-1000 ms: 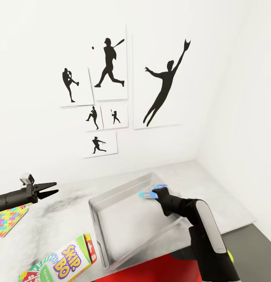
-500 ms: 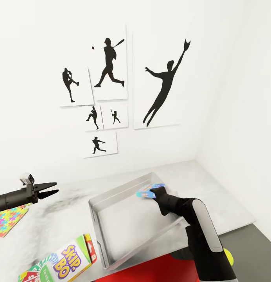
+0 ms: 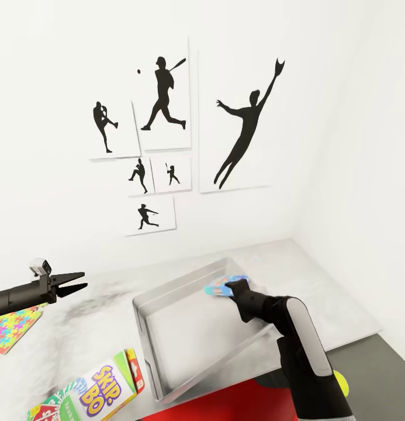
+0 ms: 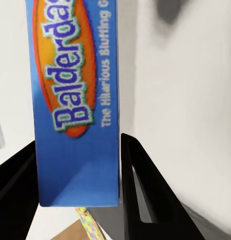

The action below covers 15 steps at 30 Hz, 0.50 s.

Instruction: Put all the toys in the child's room - the three board games (two on the bed and one on the table), the two jigsaw puzzles on the table, and the tennis ball on the table - inside the toy box on the table in the child's room.

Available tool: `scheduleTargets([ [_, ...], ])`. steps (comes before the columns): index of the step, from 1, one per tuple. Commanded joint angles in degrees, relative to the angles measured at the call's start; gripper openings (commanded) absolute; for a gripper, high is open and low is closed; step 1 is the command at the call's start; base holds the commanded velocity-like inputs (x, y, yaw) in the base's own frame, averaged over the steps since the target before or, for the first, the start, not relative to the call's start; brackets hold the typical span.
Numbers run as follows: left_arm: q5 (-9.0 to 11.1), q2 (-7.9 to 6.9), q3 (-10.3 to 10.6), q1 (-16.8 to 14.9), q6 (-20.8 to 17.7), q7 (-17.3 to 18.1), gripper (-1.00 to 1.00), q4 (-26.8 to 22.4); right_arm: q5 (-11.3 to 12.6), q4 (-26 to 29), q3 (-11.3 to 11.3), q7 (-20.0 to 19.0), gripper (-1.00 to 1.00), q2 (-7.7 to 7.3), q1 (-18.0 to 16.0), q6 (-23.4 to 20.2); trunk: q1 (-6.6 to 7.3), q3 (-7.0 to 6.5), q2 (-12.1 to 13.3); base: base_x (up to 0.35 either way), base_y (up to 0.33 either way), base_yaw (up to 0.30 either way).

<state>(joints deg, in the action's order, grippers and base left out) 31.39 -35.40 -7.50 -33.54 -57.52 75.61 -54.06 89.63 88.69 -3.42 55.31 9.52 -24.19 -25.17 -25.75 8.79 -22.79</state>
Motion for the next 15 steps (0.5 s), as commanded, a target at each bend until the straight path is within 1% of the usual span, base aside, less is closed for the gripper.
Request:
scheduleTargets([
  [1,0.17,-0.02,0.02,-0.06,-0.48,0.06,1.0,0.0,0.14,-0.32,0.07,0.39,-1.0,-0.04,-0.1,-0.16,-0.04,0.12,-0.13,0.0,0.0,0.0],
  [10,0.17,-0.02,0.02,-0.07,-0.48,0.06,1.0,0.0,0.11,-3.33,0.13,0.32,-1.0,-0.45,-1.21,0.69,-0.04,0.12,-0.13,0.0,0.0,0.0],
  [15,0.17,-0.02,0.02,-0.05,-0.48,0.06,1.0,0.0,0.11,-3.81,0.28,0.32,-1.0,-0.59,-1.34,0.8,-0.04,0.12,-0.13,0.0,0.0,0.0],
])
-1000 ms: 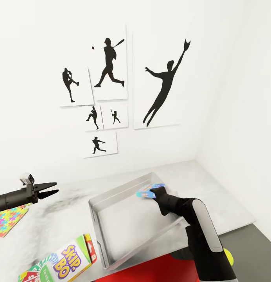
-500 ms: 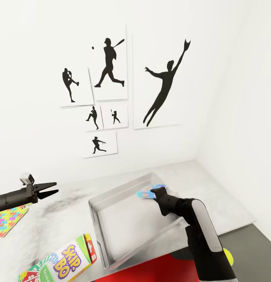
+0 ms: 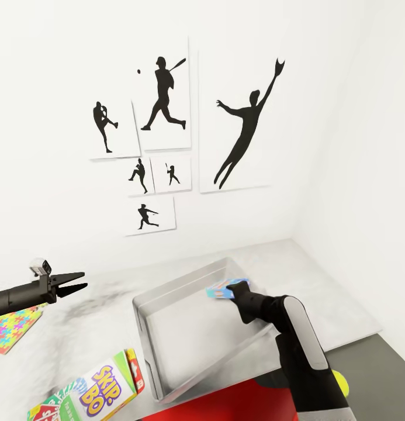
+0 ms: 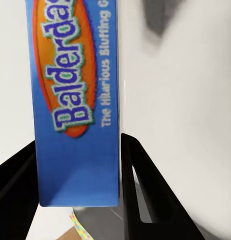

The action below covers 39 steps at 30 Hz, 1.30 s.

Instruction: Put all the toys in the child's room - the three board games (two on the bed and one on the table), the two jigsaw puzzles on the table, and the tennis ball on the table - inside the toy box on the table in the child's room.

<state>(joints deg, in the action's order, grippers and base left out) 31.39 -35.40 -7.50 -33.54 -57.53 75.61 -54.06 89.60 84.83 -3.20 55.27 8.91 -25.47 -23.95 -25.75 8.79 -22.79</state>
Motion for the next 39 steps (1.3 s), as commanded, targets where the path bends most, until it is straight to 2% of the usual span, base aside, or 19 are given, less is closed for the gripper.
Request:
scheduleTargets([
  [1,0.16,-0.02,0.03,-0.05,-0.48,0.06,1.0,0.0,0.13,0.04,0.07,0.37,-1.0,0.01,-0.11,-0.41,-0.04,0.13,-0.13,0.0,0.0,0.0],
  [16,0.16,-0.02,0.03,-0.08,-0.48,0.06,1.0,0.0,-0.23,-0.95,0.2,0.32,-1.0,-0.21,-0.88,2.2,-0.04,0.13,-0.13,0.0,0.0,0.0],
  [17,0.16,-0.02,0.03,-0.1,-0.48,0.06,1.0,0.0,-0.45,-0.97,0.2,0.32,1.0,-0.21,-0.88,2.21,-0.04,0.13,-0.13,0.0,0.0,0.0],
  [39,0.16,-0.02,0.03,-0.07,-0.48,0.06,1.0,0.01,-0.92,-0.96,0.21,0.29,1.0,-0.21,-0.89,2.12,-0.04,0.13,-0.13,0.0,0.0,0.0],
])
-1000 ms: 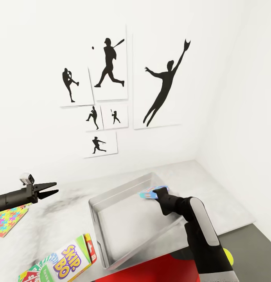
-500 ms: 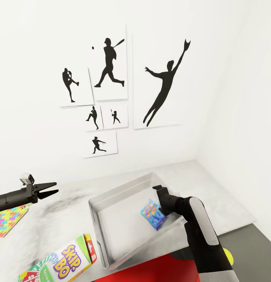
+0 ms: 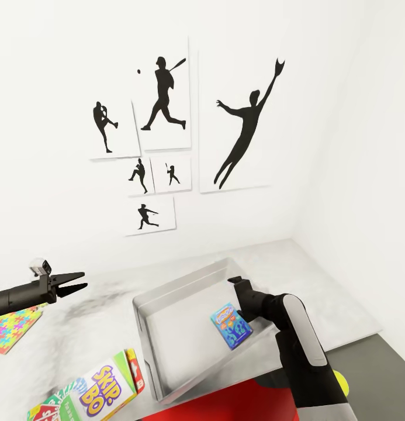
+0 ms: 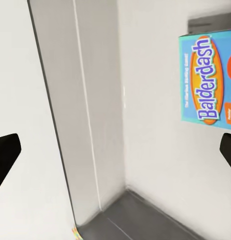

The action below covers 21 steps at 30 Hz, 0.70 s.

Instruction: Put all the toys in the child's room - the three board games (two on the bed and one on the table), the two jigsaw puzzles on the table, and the tennis ball on the table - inside the toy box on the table in the child's room.

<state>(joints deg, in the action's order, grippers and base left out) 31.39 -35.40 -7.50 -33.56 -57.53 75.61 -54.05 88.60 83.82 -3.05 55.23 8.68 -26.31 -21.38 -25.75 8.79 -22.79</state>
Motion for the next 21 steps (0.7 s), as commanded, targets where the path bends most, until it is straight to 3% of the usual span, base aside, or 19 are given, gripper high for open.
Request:
scheduleTargets([
  [1,0.16,-0.02,0.02,-0.03,-0.48,0.06,1.0,0.0,0.08,0.08,0.06,0.32,1.0,0.02,-0.06,-0.47,-0.04,0.13,-0.13,0.0,0.0,0.0],
  [15,0.16,-0.02,0.02,-0.03,-0.48,0.06,1.0,0.0,0.4,0.66,-0.36,0.31,1.0,-0.05,-0.91,-2.3,-0.04,0.13,-0.13,0.0,0.0,0.0],
  [21,0.16,-0.02,0.02,-0.05,-0.48,0.06,1.0,0.0,0.36,2.42,-1.15,0.31,1.0,-0.01,-1.85,-8.21,-0.04,0.13,-0.13,0.0,0.0,0.0],
])
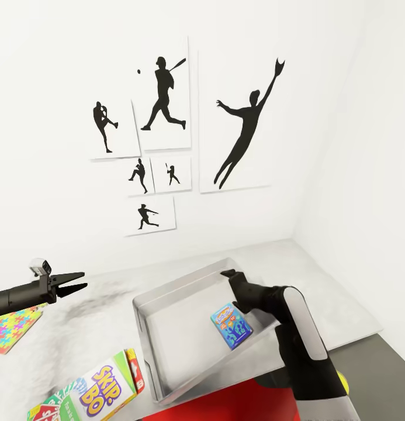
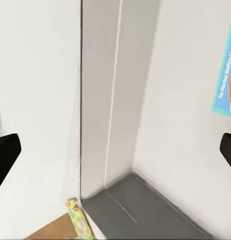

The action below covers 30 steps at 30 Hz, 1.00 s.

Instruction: Put all the toys in the child's room - the three board games (two on the bed and one on the table), the two jigsaw puzzles on the table, and the tennis ball on the table - inside the toy box on the table in the child's room.

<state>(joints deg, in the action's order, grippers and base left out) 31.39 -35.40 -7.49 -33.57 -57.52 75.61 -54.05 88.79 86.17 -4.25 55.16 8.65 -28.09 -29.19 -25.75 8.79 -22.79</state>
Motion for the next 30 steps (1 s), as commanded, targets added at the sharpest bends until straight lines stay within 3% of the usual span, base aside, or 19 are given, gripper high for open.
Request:
scheduleTargets([
  [1,0.17,-0.02,0.02,-0.04,-0.48,0.06,1.0,0.0,0.17,0.61,-0.15,0.4,1.0,0.03,-0.11,-1.31,-0.04,0.13,-0.12,0.0,0.0,0.0],
  [15,0.17,-0.02,0.02,-0.03,-0.48,0.06,1.0,0.0,0.11,4.47,-1.47,0.36,1.0,-0.07,-1.44,-13.34,-0.04,0.13,-0.12,0.0,0.0,0.0],
  [21,0.17,-0.02,0.02,-0.03,-0.48,0.06,1.0,0.0,0.61,4.6,-1.06,-0.71,1.0,-0.18,-1.39,-21.15,-0.04,0.13,-0.12,0.0,0.0,0.0],
  [24,0.17,-0.02,0.02,-0.02,-0.48,0.06,1.0,0.0,0.84,4.61,-0.72,-4.06,1.0,-0.21,-1.33,-25.47,-0.04,0.13,-0.12,0.0,0.0,0.0],
  [28,0.17,-0.06,0.02,-0.02,-0.48,0.06,1.0,0.09,0.91,4.62,0.73,-11.76,1.0,-0.54,-1.33,-29.42,-0.04,0.13,-0.12,0.0,0.0,0.0],
  [30,0.17,-0.31,0.02,-0.01,-0.48,0.06,1.0,0.36,0.97,4.62,1.82,-16.35,1.0,-2.02,-1.12,-30.54,-0.04,0.13,-0.12,0.0,0.0,0.0],
])
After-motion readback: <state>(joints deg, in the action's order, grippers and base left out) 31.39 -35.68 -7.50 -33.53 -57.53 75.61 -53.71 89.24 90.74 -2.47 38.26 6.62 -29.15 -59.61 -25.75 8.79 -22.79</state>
